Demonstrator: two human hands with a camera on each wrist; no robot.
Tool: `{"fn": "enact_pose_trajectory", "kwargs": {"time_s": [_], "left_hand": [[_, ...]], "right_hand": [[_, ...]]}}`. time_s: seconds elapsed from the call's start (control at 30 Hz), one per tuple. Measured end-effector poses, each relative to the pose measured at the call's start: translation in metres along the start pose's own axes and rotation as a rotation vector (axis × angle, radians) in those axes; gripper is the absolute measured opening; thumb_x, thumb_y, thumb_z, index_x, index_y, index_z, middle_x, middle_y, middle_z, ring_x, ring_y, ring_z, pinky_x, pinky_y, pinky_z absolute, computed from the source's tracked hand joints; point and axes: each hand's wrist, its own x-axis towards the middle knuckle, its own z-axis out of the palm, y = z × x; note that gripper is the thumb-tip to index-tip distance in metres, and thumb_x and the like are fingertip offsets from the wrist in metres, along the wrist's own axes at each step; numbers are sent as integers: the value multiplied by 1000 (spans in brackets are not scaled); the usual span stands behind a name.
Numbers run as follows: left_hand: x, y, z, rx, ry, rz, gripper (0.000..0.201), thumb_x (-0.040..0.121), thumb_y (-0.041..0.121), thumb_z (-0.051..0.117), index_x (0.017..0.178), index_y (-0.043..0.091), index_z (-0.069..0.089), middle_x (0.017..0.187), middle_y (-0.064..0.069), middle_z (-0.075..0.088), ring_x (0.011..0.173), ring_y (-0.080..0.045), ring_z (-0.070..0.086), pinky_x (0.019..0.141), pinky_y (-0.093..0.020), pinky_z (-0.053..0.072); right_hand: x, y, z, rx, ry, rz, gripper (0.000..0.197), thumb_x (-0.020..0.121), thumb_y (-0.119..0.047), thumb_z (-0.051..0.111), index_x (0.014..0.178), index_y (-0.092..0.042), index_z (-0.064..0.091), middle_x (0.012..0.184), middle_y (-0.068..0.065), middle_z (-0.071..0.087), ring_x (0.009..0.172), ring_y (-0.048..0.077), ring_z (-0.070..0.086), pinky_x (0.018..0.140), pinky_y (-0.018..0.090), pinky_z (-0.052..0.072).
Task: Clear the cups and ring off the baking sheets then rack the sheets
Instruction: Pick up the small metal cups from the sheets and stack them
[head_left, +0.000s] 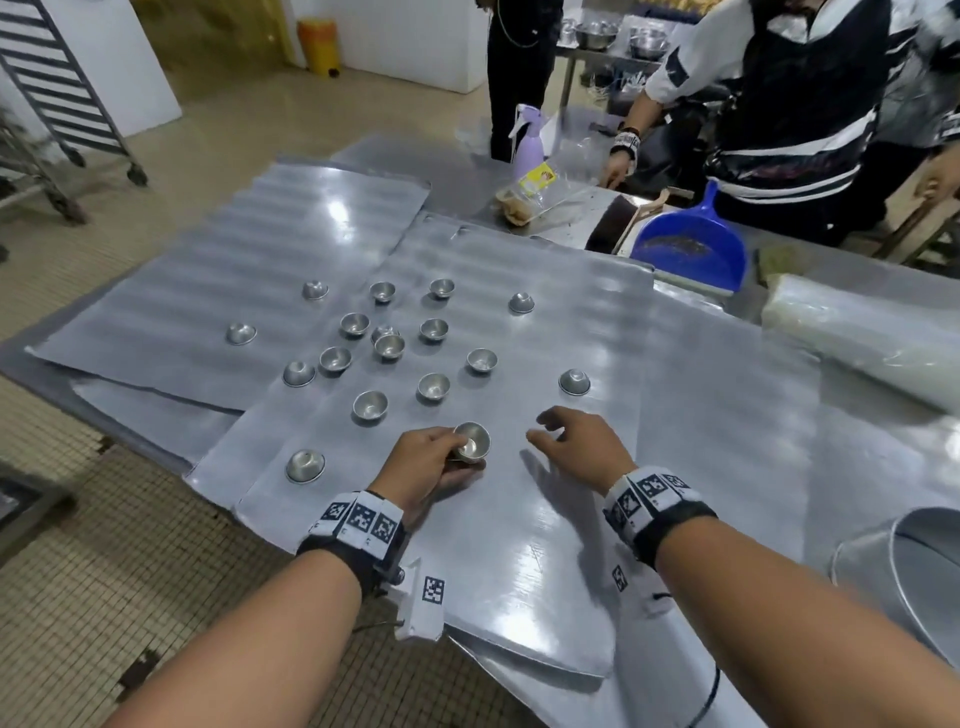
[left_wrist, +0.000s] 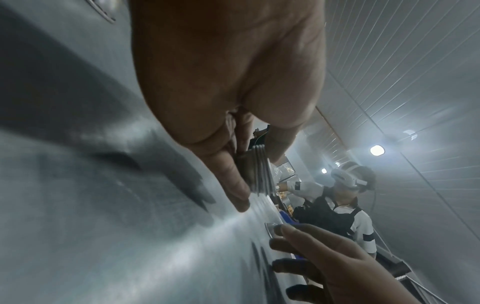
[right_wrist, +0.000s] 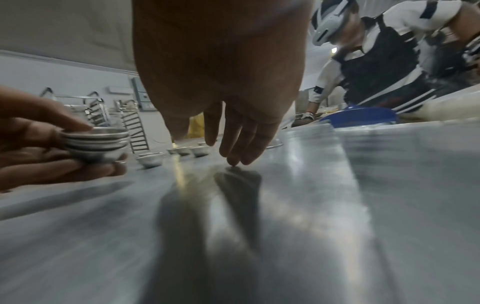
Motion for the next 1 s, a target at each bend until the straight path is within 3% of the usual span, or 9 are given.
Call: {"fn": "enact_pose_trajectory", "kwargs": {"time_s": [0.07, 0.17, 0.27, 0.4, 0.53, 0.7, 0.77, 0.9, 1.0], "left_hand": [[6, -1, 6, 7, -2, -16, 15, 92, 5, 63, 100, -5, 69, 91, -25, 73, 84, -34, 74, 75, -37, 62], [13, -4, 11, 4, 5, -31, 21, 92, 6, 62, 107, -9, 67, 92, -26, 73, 85, -34, 75, 78, -36, 62], [15, -6, 13, 1, 11, -30, 23, 94, 5, 60, 110, -10, 65, 95, -28, 72, 86, -34, 74, 70, -31, 62], [15, -7, 12, -8, 13, -27, 22, 94, 4, 58, 109, -10, 66, 100, -30, 71, 89, -36, 74, 70, -29, 60], [16, -7, 11, -6, 13, -28, 21, 94, 3, 58, 109, -10, 66, 99, -30, 71, 90, -36, 74, 70, -29, 60], [17, -7, 11, -1, 12, -26, 21, 94, 2, 58, 110, -9, 67, 100, -30, 72, 89, -35, 74, 72, -30, 60], [18, -6, 11, 0, 9, -27, 21, 93, 2, 58, 110, -8, 67, 100, -30, 72, 89, -36, 74, 74, -31, 60], [19, -6, 11, 0, -3, -37, 21, 93, 4, 59, 109, -5, 68, 100, -27, 73, 92, -37, 74, 87, -39, 60], [17, -7, 13, 7, -14, -41, 20, 93, 5, 59, 109, -3, 68, 100, -26, 74, 91, -37, 74, 87, -40, 59]], "right_hand": [[13, 13, -10, -41, 20, 38, 36, 93, -43, 59, 123, -24, 66, 124, -1, 68, 113, 21, 62, 96, 33, 46], [34, 28, -23, -47, 52, 93, 38, 93, -37, 58, 127, -21, 63, 128, 5, 66, 117, 27, 60, 100, 36, 46], [55, 36, -30, -33, 108, 125, 50, 91, -32, 61, 138, -17, 51, 132, 15, 57, 117, 35, 58, 98, 39, 46], [75, 40, -33, -74, 66, 148, 62, 95, -34, 56, 152, -25, 33, 143, 18, 39, 117, 42, 56, 97, 42, 45], [81, 42, -28, -152, 2, 136, 52, 94, -35, 57, 144, -25, 43, 142, 13, 38, 115, 41, 58, 97, 42, 47], [73, 40, -22, -90, 89, 106, 35, 91, -32, 58, 121, -16, 52, 121, 11, 58, 103, 37, 60, 86, 40, 48], [64, 35, -20, -37, 108, 99, 35, 90, -32, 59, 121, -17, 51, 115, 11, 63, 101, 36, 60, 85, 39, 48], [43, 27, -14, 7, 106, 50, 56, 88, -29, 64, 141, -23, 45, 135, 9, 49, 111, 38, 59, 96, 44, 49], [24, 21, -6, 7, 151, 4, 34, 86, -29, 62, 119, -27, 56, 123, 2, 48, 96, 33, 60, 87, 41, 52]]}}
